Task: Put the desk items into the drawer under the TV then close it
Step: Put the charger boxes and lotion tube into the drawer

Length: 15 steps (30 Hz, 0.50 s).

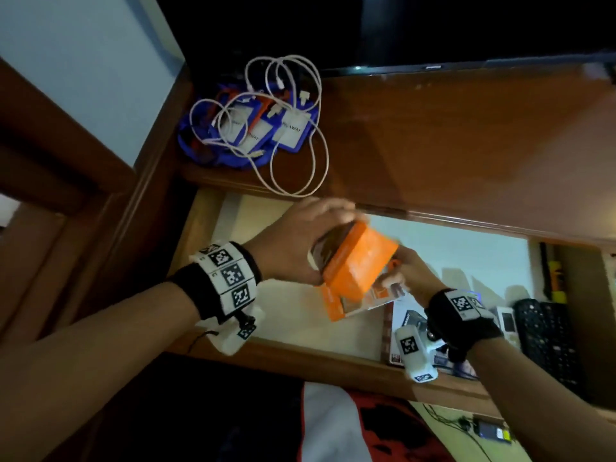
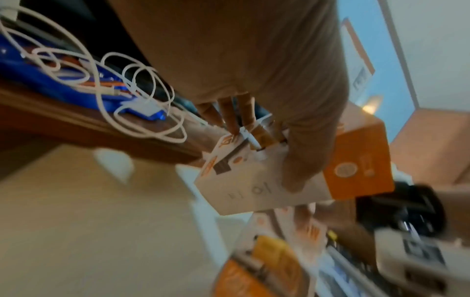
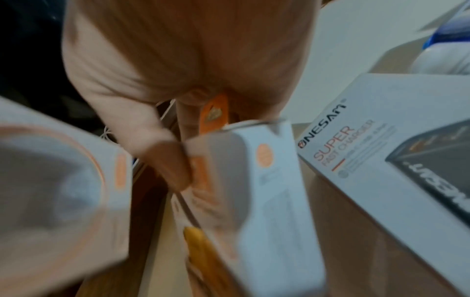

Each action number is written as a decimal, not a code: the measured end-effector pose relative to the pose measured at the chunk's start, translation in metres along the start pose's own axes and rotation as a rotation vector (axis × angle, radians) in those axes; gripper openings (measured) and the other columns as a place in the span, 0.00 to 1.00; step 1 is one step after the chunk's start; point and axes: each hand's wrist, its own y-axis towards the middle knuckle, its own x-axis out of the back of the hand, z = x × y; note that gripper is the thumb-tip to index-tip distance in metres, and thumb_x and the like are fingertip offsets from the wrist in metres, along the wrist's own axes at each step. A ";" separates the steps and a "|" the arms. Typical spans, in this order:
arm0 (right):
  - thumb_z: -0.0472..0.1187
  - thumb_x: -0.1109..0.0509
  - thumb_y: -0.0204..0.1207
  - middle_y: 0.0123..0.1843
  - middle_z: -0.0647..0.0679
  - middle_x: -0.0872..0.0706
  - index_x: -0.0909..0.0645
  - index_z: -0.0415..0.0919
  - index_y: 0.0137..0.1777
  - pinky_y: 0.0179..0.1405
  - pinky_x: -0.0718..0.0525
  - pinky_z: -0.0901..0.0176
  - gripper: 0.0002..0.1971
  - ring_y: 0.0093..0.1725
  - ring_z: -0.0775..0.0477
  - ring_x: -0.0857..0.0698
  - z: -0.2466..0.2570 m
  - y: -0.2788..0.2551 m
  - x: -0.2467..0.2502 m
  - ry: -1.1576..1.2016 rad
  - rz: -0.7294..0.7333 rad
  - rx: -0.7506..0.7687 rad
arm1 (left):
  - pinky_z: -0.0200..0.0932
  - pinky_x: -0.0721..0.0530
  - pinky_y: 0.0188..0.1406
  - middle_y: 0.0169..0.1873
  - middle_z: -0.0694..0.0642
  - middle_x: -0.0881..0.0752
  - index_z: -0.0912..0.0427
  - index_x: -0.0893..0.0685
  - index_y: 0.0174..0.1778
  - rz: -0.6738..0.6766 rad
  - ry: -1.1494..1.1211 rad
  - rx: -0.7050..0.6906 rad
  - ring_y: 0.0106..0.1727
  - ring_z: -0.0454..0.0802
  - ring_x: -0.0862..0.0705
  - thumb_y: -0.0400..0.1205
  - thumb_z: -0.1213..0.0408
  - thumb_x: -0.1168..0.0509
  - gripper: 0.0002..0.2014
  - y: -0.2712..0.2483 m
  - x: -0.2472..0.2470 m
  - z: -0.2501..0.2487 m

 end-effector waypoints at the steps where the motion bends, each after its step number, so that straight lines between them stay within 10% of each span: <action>1: 0.14 0.34 0.54 0.20 0.56 0.21 0.20 0.34 0.49 0.20 0.32 0.67 0.24 0.16 0.53 0.25 0.000 0.003 0.000 -0.035 0.001 -0.017 | 0.59 0.28 0.68 0.75 0.53 0.30 0.43 0.35 0.75 0.068 0.028 -0.002 0.74 0.55 0.30 0.60 0.49 0.21 0.47 -0.009 -0.008 0.003; 4: 0.21 0.38 0.39 0.31 0.37 0.21 0.19 0.35 0.47 0.22 0.30 0.66 0.30 0.23 0.36 0.22 0.001 0.008 0.000 -0.063 -0.033 -0.028 | 0.59 0.24 0.62 0.75 0.54 0.31 0.39 0.40 0.74 0.289 0.197 0.001 0.70 0.59 0.29 0.65 0.50 0.26 0.42 -0.031 -0.028 0.013; 9: 0.15 0.36 0.49 0.30 0.43 0.26 0.22 0.33 0.40 0.14 0.36 0.73 0.21 0.18 0.53 0.28 0.006 0.007 -0.007 -0.135 -0.020 -0.073 | 0.59 0.33 0.68 0.82 0.55 0.46 0.32 0.48 0.77 0.599 0.520 -0.002 0.78 0.60 0.41 0.72 0.55 0.27 0.44 -0.042 -0.048 0.037; 15: 0.18 0.34 0.49 0.39 0.41 0.15 0.16 0.45 0.36 0.32 0.21 0.58 0.22 0.37 0.43 0.18 -0.004 0.022 -0.012 -0.308 0.003 -0.043 | 0.63 0.36 0.72 0.84 0.54 0.58 0.29 0.49 0.78 0.590 0.538 0.101 0.82 0.64 0.53 0.76 0.66 0.31 0.44 -0.043 -0.067 0.053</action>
